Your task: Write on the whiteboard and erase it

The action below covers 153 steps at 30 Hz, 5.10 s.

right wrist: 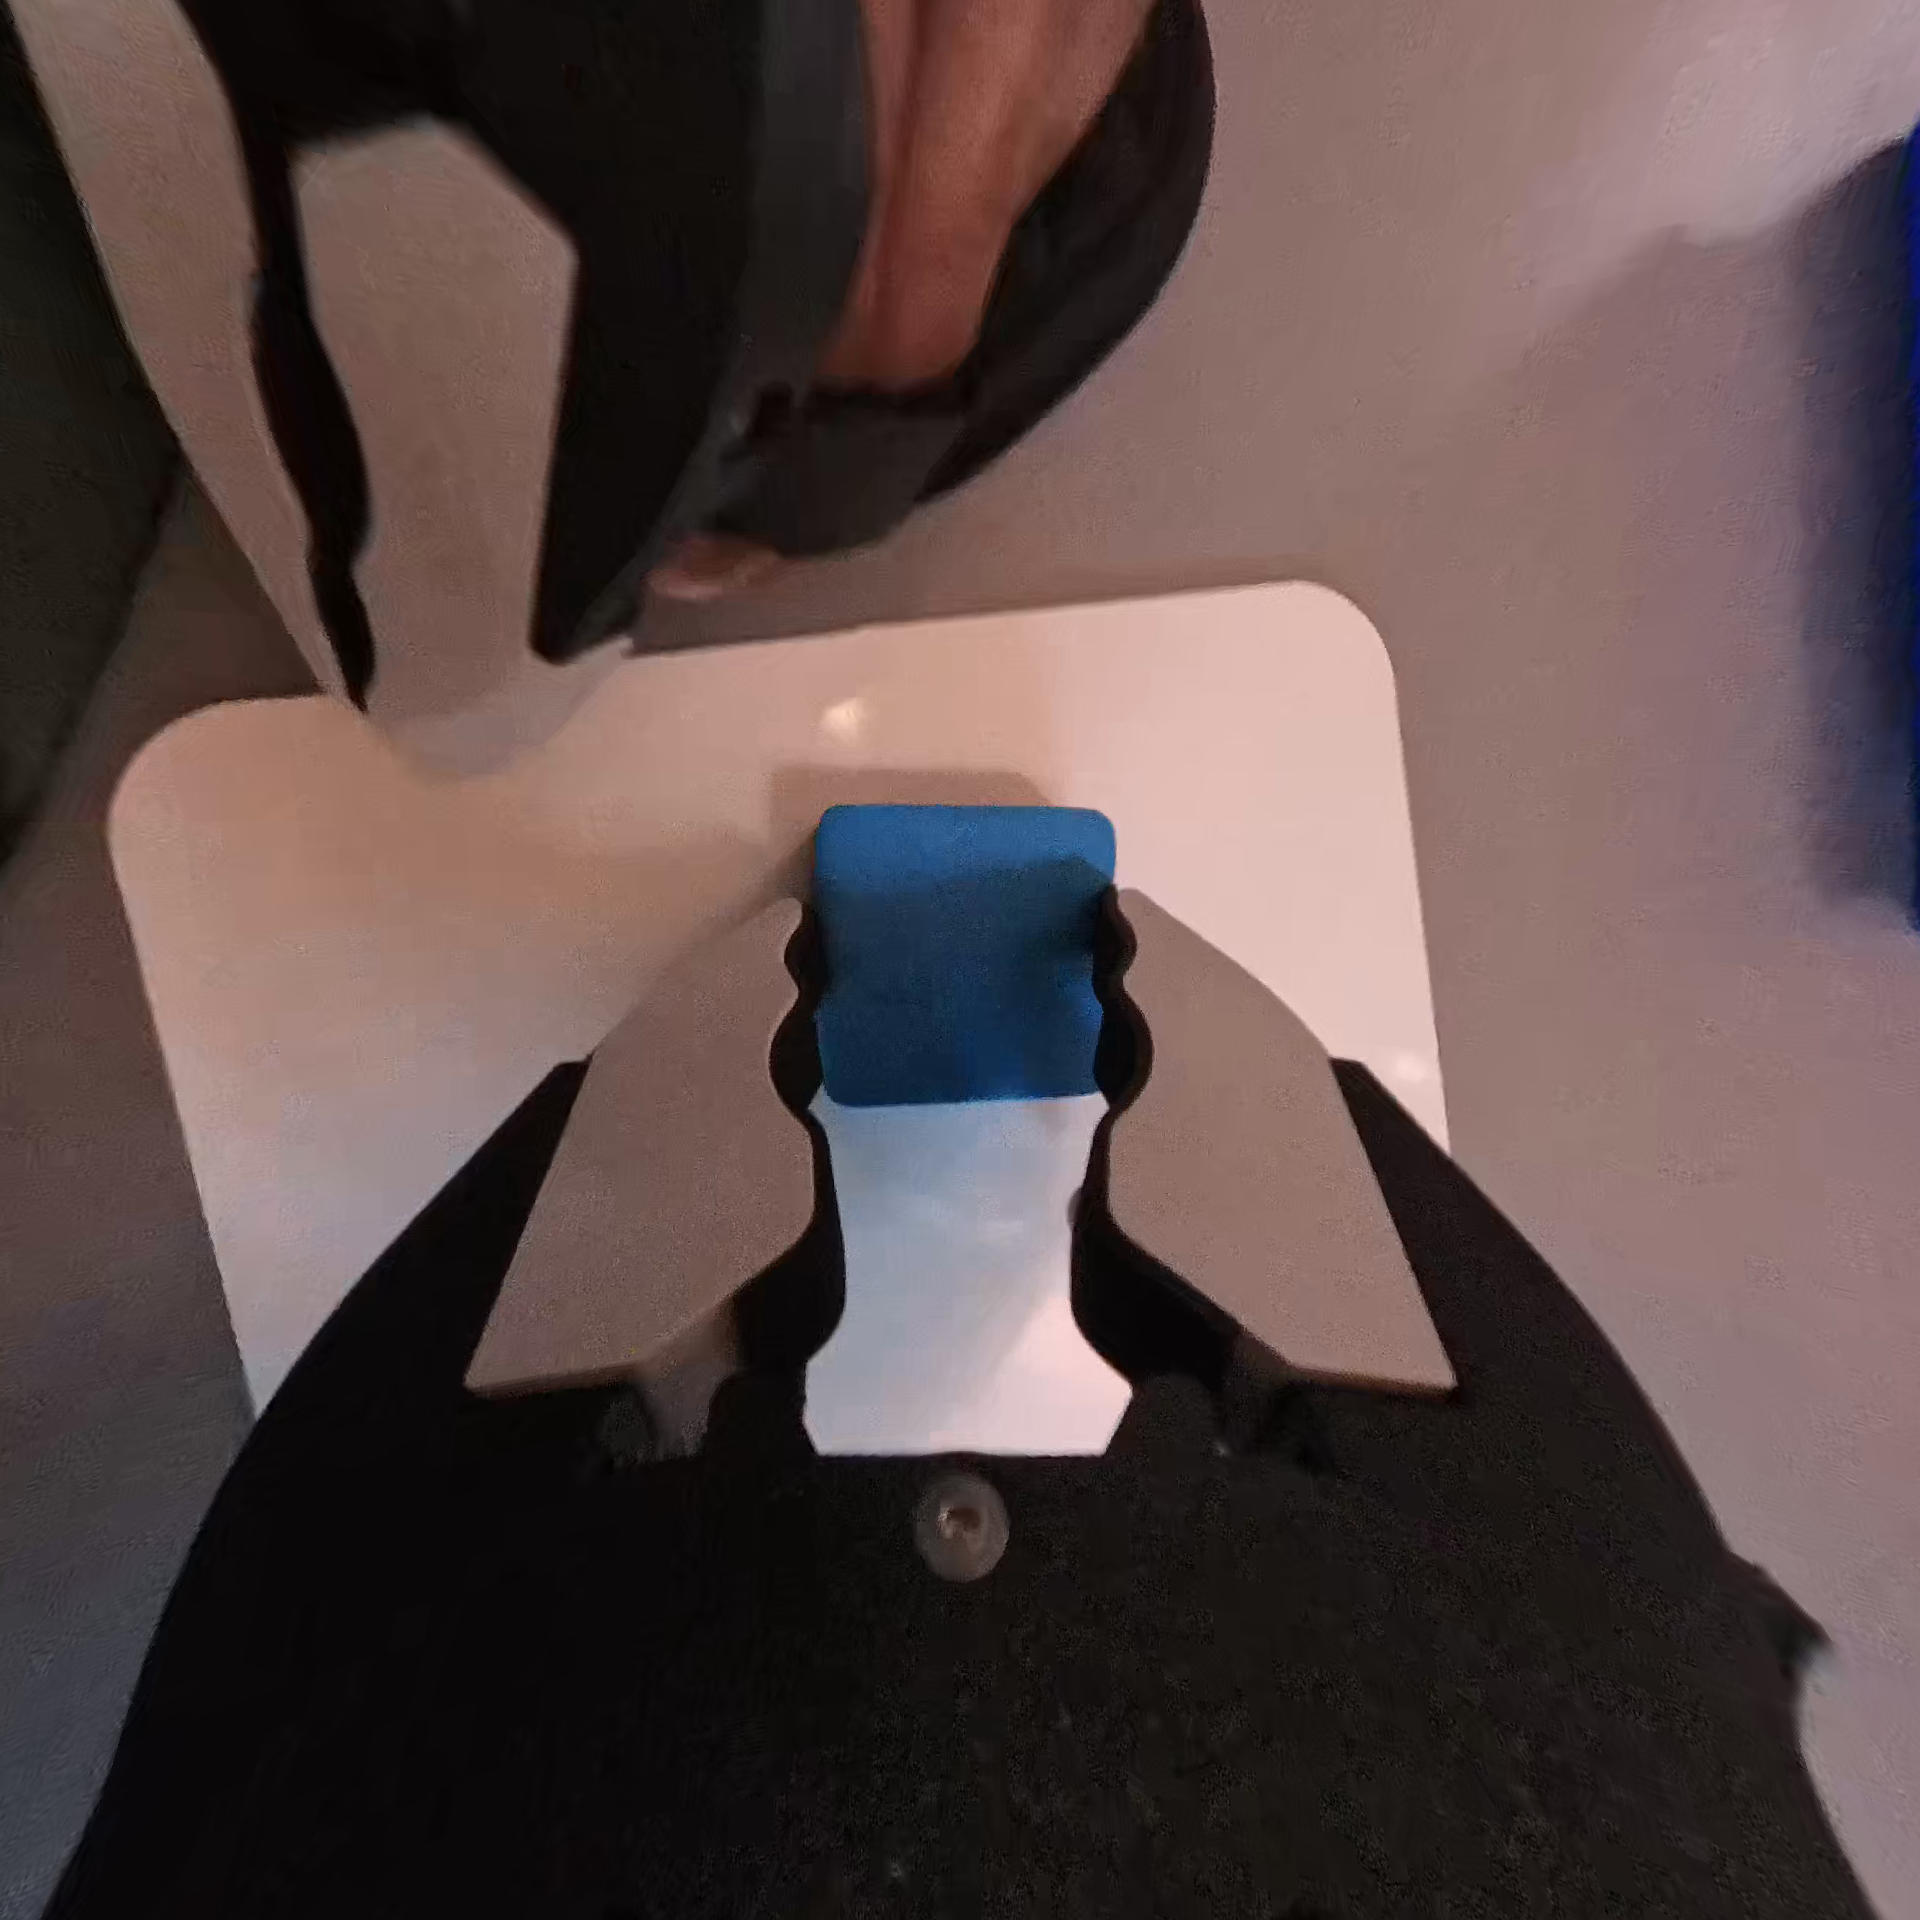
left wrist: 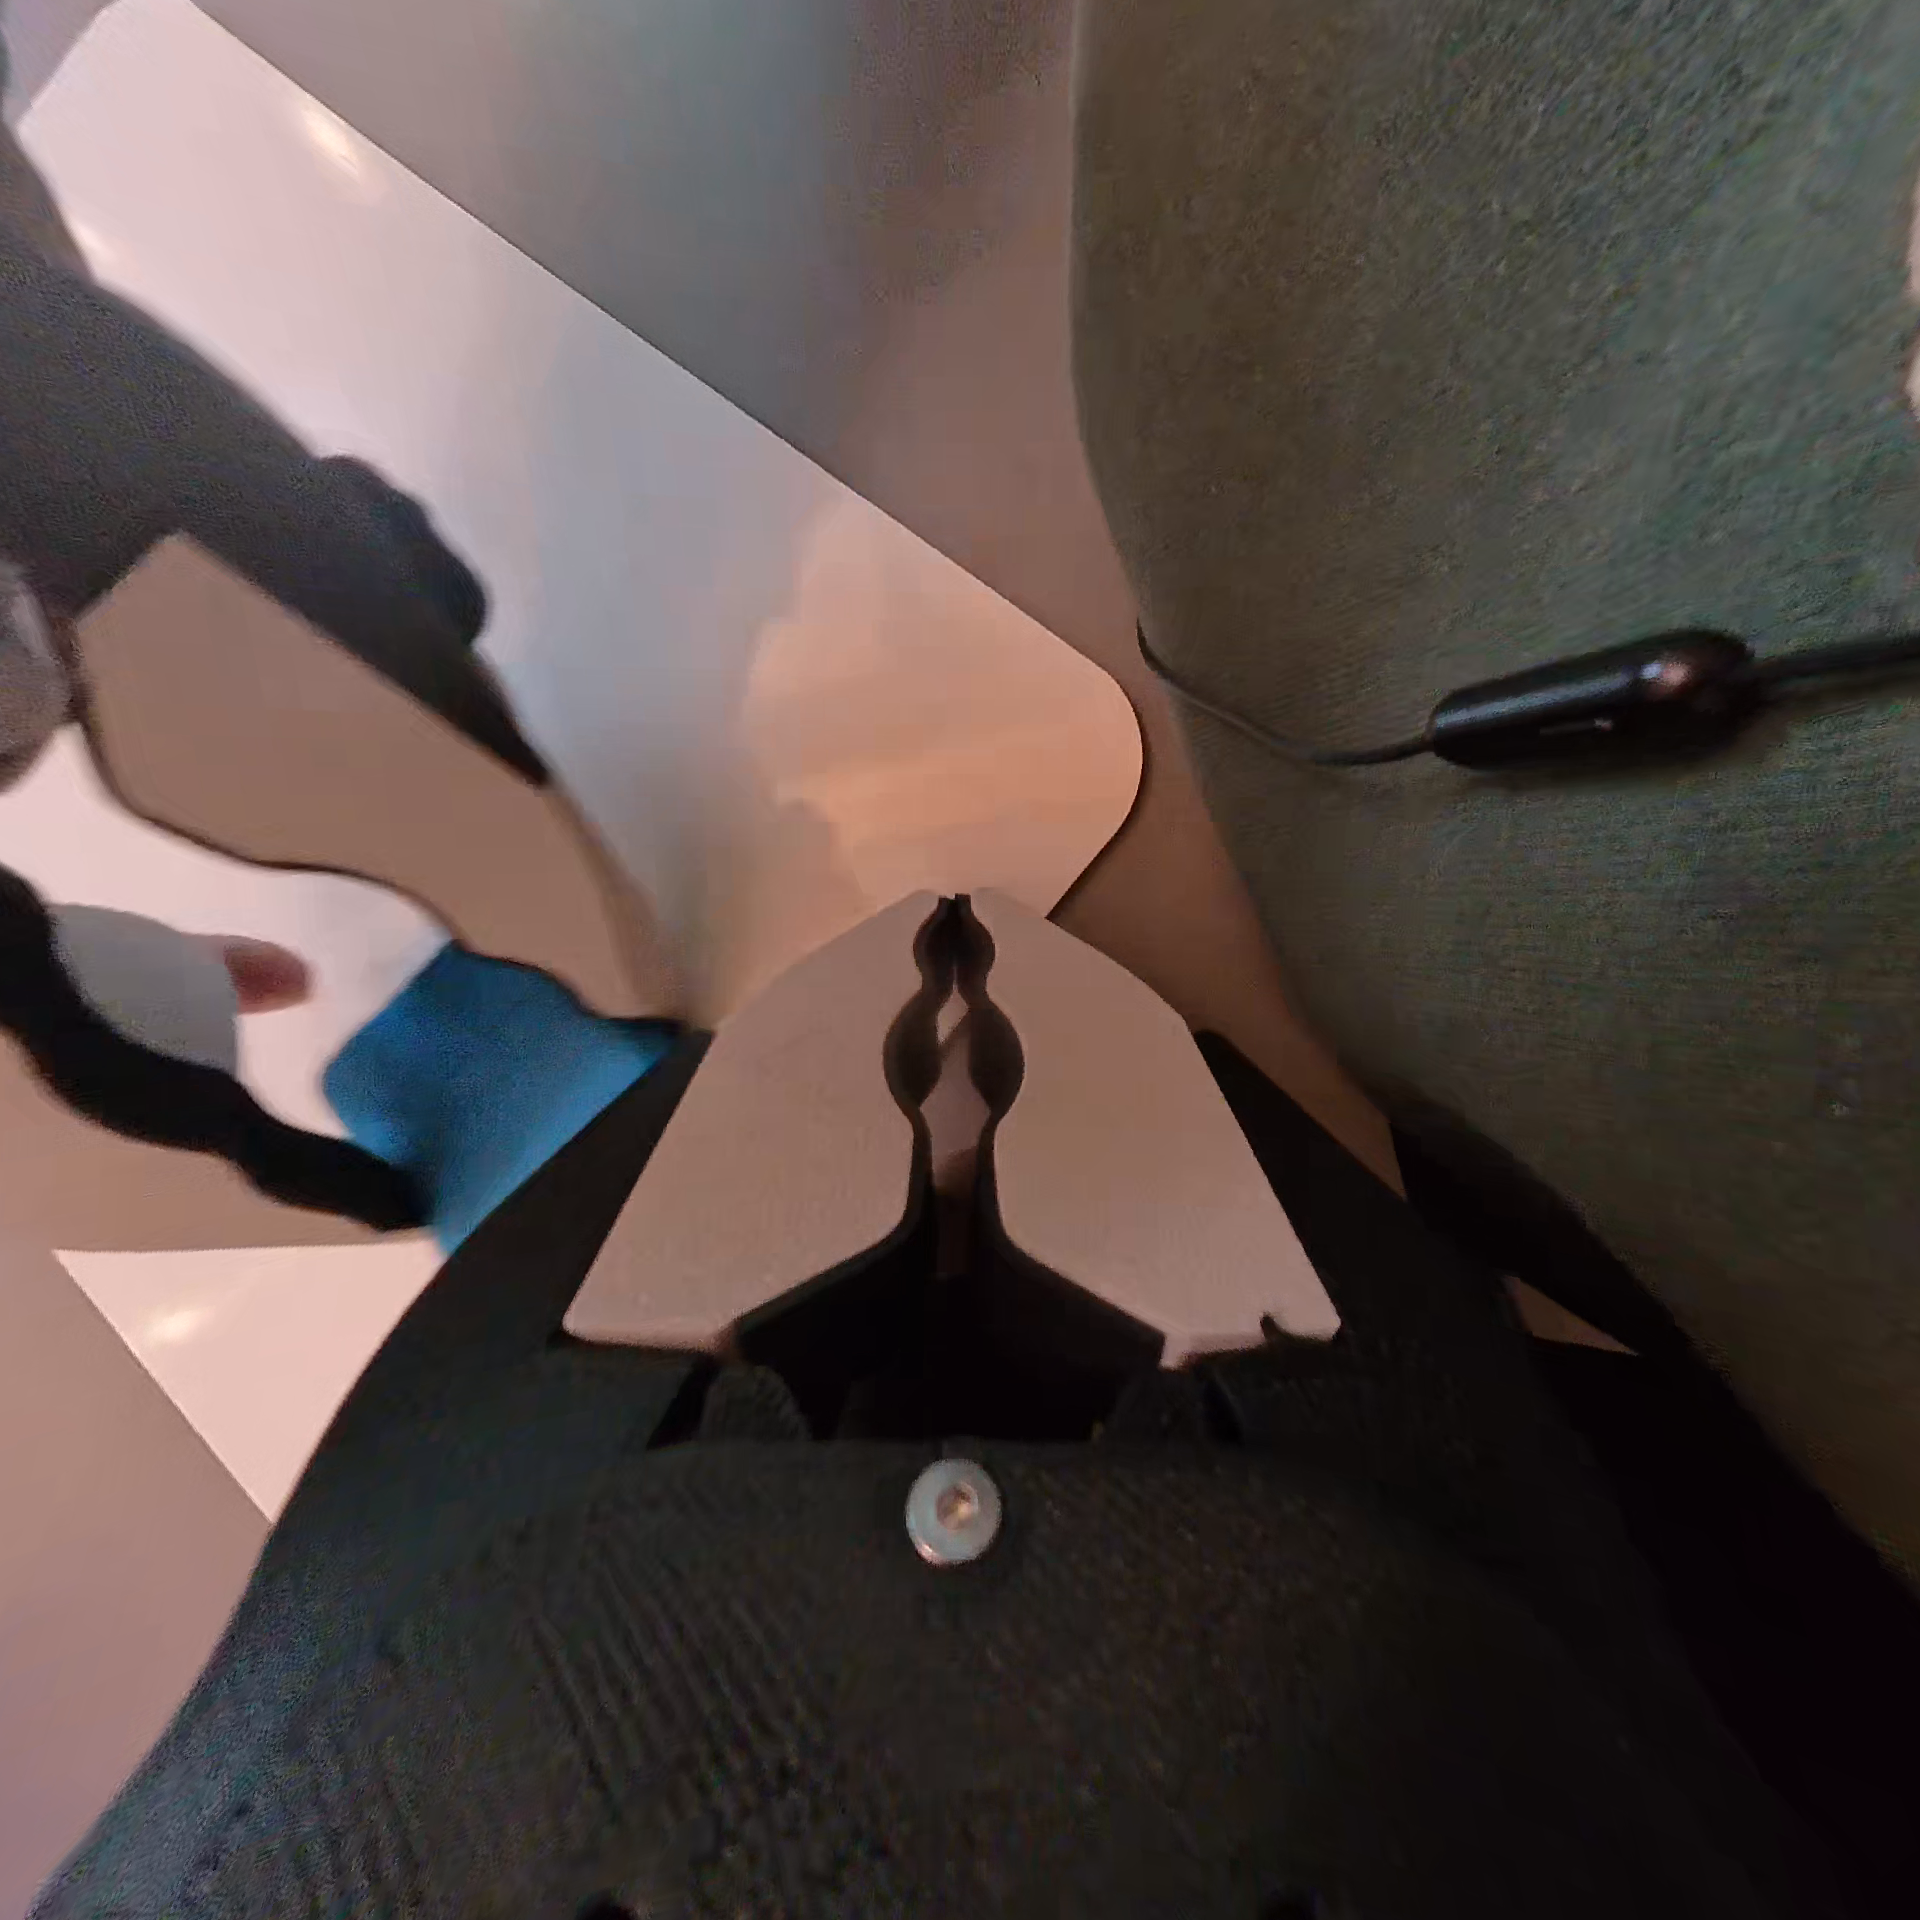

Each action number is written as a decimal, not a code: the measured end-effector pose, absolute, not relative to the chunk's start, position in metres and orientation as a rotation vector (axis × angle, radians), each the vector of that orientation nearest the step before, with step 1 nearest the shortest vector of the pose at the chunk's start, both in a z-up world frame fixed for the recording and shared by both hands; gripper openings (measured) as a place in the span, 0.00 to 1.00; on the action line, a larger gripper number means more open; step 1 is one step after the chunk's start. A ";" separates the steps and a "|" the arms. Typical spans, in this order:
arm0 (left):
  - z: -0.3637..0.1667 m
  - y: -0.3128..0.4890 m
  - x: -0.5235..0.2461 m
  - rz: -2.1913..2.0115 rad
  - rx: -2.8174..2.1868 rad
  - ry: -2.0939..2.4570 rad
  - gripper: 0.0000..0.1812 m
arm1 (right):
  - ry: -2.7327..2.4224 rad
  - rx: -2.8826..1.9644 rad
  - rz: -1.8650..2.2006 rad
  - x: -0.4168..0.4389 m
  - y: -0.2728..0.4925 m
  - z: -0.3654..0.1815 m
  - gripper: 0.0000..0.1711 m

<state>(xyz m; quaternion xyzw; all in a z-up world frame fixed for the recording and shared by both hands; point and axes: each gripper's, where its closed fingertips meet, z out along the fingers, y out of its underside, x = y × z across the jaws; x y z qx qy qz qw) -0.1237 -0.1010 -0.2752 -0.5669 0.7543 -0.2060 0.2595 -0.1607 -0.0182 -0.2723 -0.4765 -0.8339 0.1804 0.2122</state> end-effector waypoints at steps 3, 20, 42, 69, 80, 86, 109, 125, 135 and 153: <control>-0.275 -0.101 -0.124 -0.567 -1.539 2.028 0.00 | -2.415 -1.246 0.595 -0.142 -0.051 -0.272 0.30; -0.275 -0.105 -0.124 -0.576 -1.532 2.028 0.00 | -2.086 -1.700 0.332 -0.073 0.068 -0.273 0.30; -0.277 -0.101 -0.136 -0.632 -1.554 1.999 0.00 | -1.887 -1.760 0.386 -0.071 -0.027 -0.272 0.30; -0.283 -0.084 -0.136 -0.611 -1.591 1.961 0.00 | -1.288 -1.980 0.215 0.087 0.091 -0.228 0.30; -0.262 -0.023 -0.193 -0.479 -1.918 1.656 0.00 | -1.183 -2.030 0.301 0.116 0.064 -0.248 0.30; -0.283 0.007 -0.221 -0.324 -2.094 1.658 0.00 | -1.267 -2.126 0.090 0.100 0.138 -0.227 0.30; -0.282 0.033 -0.199 -0.464 -1.982 1.595 0.01 | -0.778 -2.047 -0.008 0.151 0.226 -0.143 0.38; -0.232 0.083 -0.166 -0.583 -1.705 1.314 0.05 | -0.570 -2.552 0.009 0.269 0.239 -0.227 0.38; -0.239 0.094 -0.181 -0.566 -1.751 1.247 0.06 | -1.027 -2.569 0.123 0.203 0.166 -0.250 0.35; -0.268 0.162 -0.336 0.416 -2.314 1.249 0.29 | -1.285 -2.396 -0.278 0.254 0.054 -0.263 0.16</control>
